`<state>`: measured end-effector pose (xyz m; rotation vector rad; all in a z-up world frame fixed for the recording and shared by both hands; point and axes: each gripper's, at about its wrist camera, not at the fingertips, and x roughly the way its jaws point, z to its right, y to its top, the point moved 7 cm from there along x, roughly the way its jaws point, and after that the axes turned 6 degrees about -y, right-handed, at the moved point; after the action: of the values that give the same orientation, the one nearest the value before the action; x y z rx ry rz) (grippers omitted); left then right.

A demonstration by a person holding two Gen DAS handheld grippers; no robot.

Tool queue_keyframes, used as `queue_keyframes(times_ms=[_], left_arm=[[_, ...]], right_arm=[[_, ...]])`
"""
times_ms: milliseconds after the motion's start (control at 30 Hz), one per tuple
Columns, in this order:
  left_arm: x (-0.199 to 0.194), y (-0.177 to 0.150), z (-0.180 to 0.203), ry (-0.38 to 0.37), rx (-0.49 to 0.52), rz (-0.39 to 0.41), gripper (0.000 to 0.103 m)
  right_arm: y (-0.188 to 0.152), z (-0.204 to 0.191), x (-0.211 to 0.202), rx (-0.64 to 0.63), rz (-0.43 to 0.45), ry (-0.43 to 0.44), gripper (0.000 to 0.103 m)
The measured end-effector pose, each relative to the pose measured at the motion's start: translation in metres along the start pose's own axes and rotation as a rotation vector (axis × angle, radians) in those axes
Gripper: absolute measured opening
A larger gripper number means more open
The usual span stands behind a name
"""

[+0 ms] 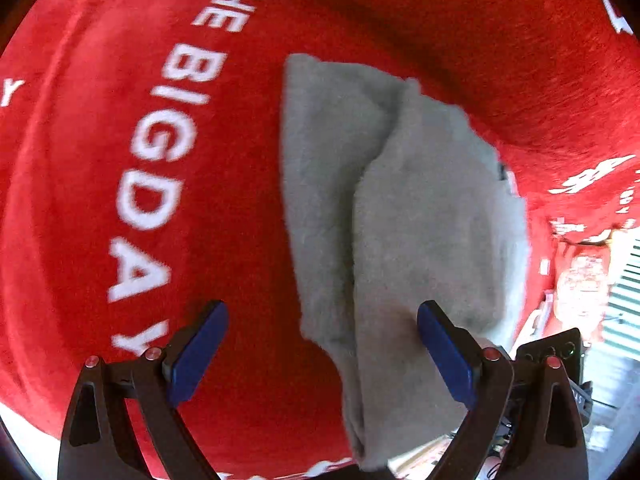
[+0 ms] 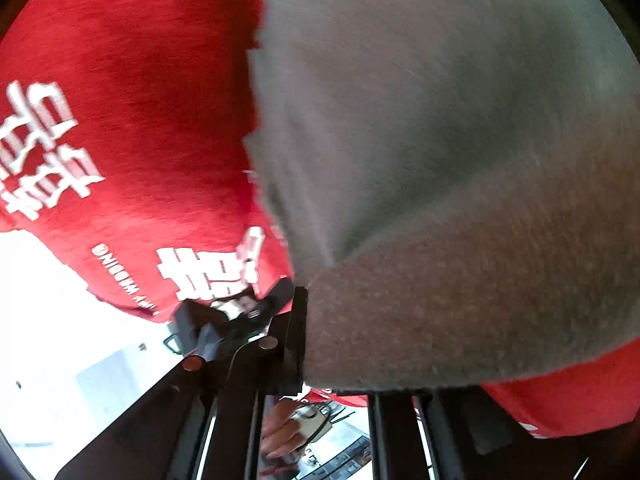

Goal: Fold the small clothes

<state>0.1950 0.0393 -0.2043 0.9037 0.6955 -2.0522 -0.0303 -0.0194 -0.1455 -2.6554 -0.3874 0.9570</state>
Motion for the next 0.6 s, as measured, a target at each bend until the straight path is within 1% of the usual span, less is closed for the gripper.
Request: queue_keyframes(times_ms=[100,200,233,300,333,367,400,433,467,533,600], left_arm=[[0.01,0.013,0.025,-0.123,0.022,-0.035,0.096],[0.023,0.019,0.054,-0.171,0.071,-0.068,0.096],[0.029,0.019,0.059,-0.17,0.09,-0.075,0.096],[0.037,0.02,0.073,-0.109,0.152,-0.071,0.094],[0.039,0.021,0.078,-0.077,0.178,-0.069,0.072],[0.044,0.018,0.079,-0.04,0.207,-0.075,0.036],[0.049,0.018,0.079,0.004,0.228,-0.096,0.028],[0.052,0.015,0.083,0.017,0.231,-0.098,0.028],[0.053,0.013,0.083,0.035,0.246,-0.089,0.028],[0.051,0.004,0.078,0.056,0.284,-0.074,0.028],[0.051,0.001,0.076,0.082,0.309,-0.065,0.028]], right_arm=[[0.001,-0.022,-0.01,-0.08,-0.004,0.029,0.009],[0.001,-0.032,-0.016,-0.12,-0.009,0.037,0.009],[0.001,-0.033,-0.017,-0.138,-0.015,0.029,0.009],[-0.002,-0.031,-0.017,-0.172,-0.031,-0.009,0.009],[-0.004,-0.028,-0.015,-0.186,-0.044,-0.038,0.009],[-0.005,-0.024,-0.015,-0.194,-0.056,-0.062,0.009],[-0.008,-0.019,-0.015,-0.205,-0.076,-0.097,0.01],[-0.011,-0.013,-0.015,-0.217,-0.104,-0.14,0.013],[-0.015,-0.007,-0.017,-0.228,-0.133,-0.193,0.014],[-0.022,0.002,-0.025,-0.268,-0.203,-0.296,0.026],[-0.025,0.0,-0.04,-0.326,-0.235,-0.327,0.075]])
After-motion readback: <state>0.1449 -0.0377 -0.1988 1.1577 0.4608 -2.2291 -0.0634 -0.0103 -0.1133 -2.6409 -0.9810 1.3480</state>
